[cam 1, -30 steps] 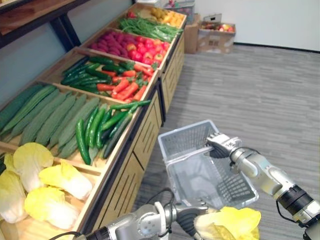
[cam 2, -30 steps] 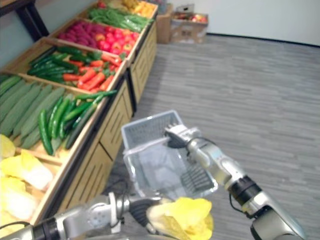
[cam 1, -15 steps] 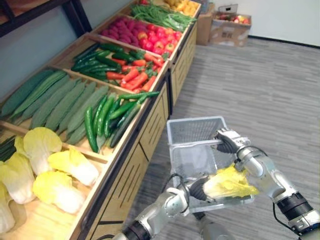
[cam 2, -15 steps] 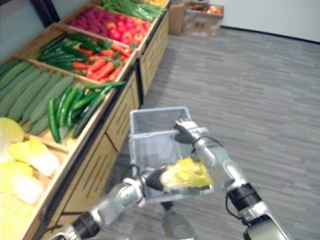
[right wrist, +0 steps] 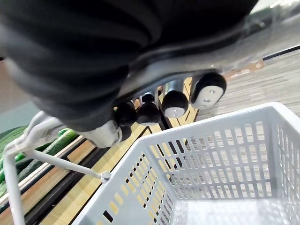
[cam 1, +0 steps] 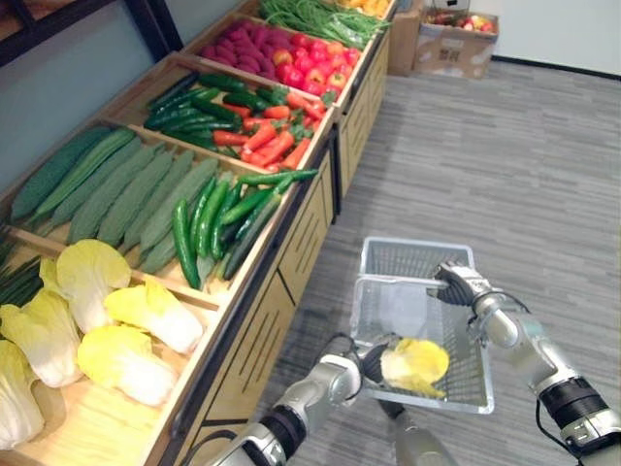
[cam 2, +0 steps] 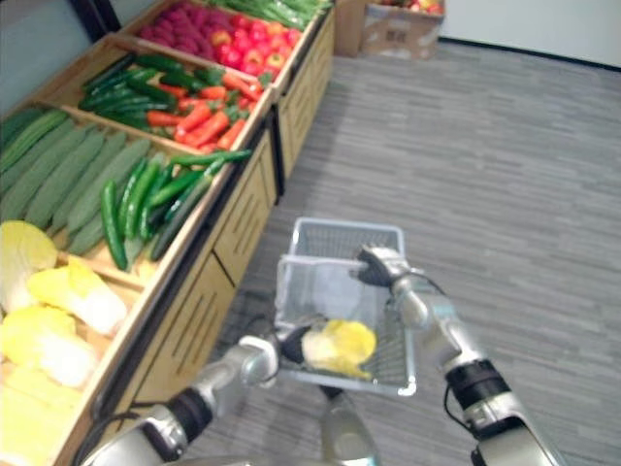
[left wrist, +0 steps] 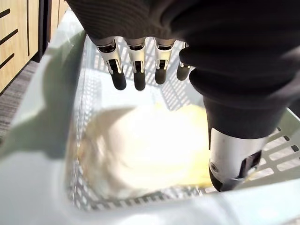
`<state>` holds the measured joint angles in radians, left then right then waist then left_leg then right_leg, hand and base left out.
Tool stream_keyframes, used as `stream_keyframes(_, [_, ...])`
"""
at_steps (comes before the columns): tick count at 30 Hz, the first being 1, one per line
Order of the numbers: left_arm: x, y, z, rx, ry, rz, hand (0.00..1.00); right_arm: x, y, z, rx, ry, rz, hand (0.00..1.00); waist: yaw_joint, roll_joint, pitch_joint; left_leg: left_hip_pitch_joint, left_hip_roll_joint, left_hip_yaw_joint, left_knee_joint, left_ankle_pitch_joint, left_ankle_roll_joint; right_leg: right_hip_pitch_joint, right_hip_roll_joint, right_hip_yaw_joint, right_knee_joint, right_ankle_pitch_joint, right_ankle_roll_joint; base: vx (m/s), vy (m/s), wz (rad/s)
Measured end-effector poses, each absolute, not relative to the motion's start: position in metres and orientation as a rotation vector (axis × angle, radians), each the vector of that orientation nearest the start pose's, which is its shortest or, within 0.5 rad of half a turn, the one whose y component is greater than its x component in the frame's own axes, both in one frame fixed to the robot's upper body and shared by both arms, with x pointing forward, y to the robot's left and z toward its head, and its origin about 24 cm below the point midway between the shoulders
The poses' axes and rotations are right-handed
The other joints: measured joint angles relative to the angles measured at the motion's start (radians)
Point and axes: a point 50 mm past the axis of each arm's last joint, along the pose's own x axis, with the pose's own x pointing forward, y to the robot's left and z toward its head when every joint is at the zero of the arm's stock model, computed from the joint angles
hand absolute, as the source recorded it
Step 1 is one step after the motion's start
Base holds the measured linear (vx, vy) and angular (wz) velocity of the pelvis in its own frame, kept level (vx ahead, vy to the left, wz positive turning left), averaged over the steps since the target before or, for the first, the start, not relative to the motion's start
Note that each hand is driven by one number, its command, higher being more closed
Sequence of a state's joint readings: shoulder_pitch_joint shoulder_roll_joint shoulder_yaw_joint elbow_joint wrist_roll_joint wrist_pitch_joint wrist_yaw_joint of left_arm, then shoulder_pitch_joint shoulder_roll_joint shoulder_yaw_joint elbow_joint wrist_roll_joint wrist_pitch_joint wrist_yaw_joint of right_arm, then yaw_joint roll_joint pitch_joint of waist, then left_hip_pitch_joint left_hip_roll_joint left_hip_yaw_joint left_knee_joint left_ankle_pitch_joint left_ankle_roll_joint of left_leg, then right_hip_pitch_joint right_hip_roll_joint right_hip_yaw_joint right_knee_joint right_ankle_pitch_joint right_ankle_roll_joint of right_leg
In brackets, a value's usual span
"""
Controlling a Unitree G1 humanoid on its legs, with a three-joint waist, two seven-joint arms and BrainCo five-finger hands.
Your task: Pick vegetable in the basket
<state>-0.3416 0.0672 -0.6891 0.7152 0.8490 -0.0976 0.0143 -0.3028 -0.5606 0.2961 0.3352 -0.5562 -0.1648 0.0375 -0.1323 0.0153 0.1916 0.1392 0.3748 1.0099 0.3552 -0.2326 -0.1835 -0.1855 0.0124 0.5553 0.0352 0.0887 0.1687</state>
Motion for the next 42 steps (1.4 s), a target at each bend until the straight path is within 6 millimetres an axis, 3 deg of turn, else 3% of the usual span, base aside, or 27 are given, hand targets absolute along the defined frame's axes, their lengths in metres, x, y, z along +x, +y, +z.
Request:
stream_keyframes(8, [0.246, 0.020, -0.050, 1.212, -0.010, -0.869, 0.00, 0.302, -0.202, 0.052, -1.160, -0.044, 0.331, 1.00, 0.000, 0.000, 0.003, -0.001, -0.005, -0.016, 0.000, -0.001, 0.002, 0.007, -0.009, -0.010, 0.000, -0.001, 0.001, 0.00, 0.044, 0.04])
stream_keyframes(13, [0.246, 0.008, -0.040, 1.228, -0.089, -0.903, 0.00, 0.302, -0.205, 0.051, -1.159, -0.032, 0.319, 1.00, -0.002, 0.001, 0.002, -0.019, -0.012, -0.057, -0.001, -0.003, 0.005, 0.015, -0.024, -0.034, -0.006, -0.003, 0.004, -0.01, 0.036, 0.17])
stream_keyframes(17, [0.235, -0.017, 0.010, 1.172, -0.398, -0.948, 0.00, 0.293, -0.223, 0.044, -1.137, 0.024, 0.265, 1.00, 0.015, 0.003, 0.001, -0.035, -0.007, -0.103, 0.001, -0.002, 0.009, 0.037, -0.037, -0.082, -0.010, -0.005, 0.007, 0.01, 0.022, 0.32])
stream_keyframes(20, [0.221, -0.020, 0.054, 1.027, -0.584, -0.998, 0.00, 0.275, -0.245, 0.033, -1.114, 0.101, 0.203, 1.00, 0.049, 0.007, -0.002, -0.032, 0.010, -0.130, -0.001, -0.005, 0.005, 0.069, -0.034, -0.135, -0.004, -0.005, 0.007, 0.01, -0.007, 0.43])
stream_keyframes(21, [0.215, -0.013, 0.077, 0.953, -0.667, -1.019, 0.00, 0.266, -0.257, 0.029, -1.103, 0.139, 0.161, 1.00, 0.063, 0.008, -0.003, -0.040, 0.013, -0.148, -0.001, -0.007, 0.011, 0.072, -0.038, -0.167, 0.004, -0.007, 0.008, 0.01, -0.013, 0.46])
stream_keyframes(25, [0.203, 0.010, 0.104, 0.863, -0.735, -1.073, 0.00, 0.239, -0.282, 0.014, -1.070, 0.249, 0.079, 1.00, 0.081, 0.018, -0.039, -0.075, 0.022, -0.172, -0.002, 0.003, 0.012, 0.072, -0.065, -0.260, 0.020, -0.027, 0.007, 0.02, -0.006, 0.66])
stream_keyframes(28, [0.198, 0.037, 0.132, 0.814, -0.772, -1.063, 0.00, 0.206, -0.300, -0.009, -1.009, 0.395, 0.007, 1.00, 0.104, 0.025, -0.070, -0.113, 0.019, -0.239, -0.007, 0.028, 0.026, 0.087, -0.090, -0.368, 0.042, -0.027, 0.008, 0.00, 0.026, 0.93])
stream_keyframes(32, [0.194, 0.066, 0.153, 0.725, -0.767, -0.978, 0.00, 0.166, -0.303, -0.043, -0.880, 0.551, -0.055, 1.00, 0.116, 0.002, -0.123, -0.123, -0.056, -0.340, -0.100, 0.065, 0.058, 0.116, -0.142, -0.476, 0.061, -0.027, 0.008, -0.02, 0.052, 0.78])
stream_keyframes(37, [0.193, 0.111, 0.155, 0.642, -0.692, -0.692, 0.00, 0.124, -0.316, -0.078, -0.713, 0.744, -0.227, 1.00, 0.136, -0.029, -0.178, -0.135, -0.160, -0.454, -0.247, 0.141, 0.086, 0.145, -0.200, -0.577, 0.045, -0.028, 0.005, 0.02, 0.040, 0.75])
stream_keyframes(40, [0.201, 0.152, 0.140, 0.558, -0.570, -0.348, 0.00, 0.100, -0.320, -0.098, -0.610, 0.855, -0.354, 1.00, 0.142, -0.046, -0.203, -0.146, -0.215, -0.533, -0.339, 0.201, 0.091, 0.174, -0.226, -0.618, 0.001, -0.051, -0.030, 0.03, -0.007, 0.76])
stream_keyframes(42, [0.206, 0.175, 0.122, 0.480, -0.466, -0.114, 0.00, 0.083, -0.324, -0.107, -0.562, 0.930, -0.434, 1.00, 0.154, -0.061, -0.210, -0.153, -0.236, -0.573, -0.393, 0.248, 0.085, 0.173, -0.233, -0.647, -0.011, -0.068, -0.030, 0.04, -0.044, 0.58])
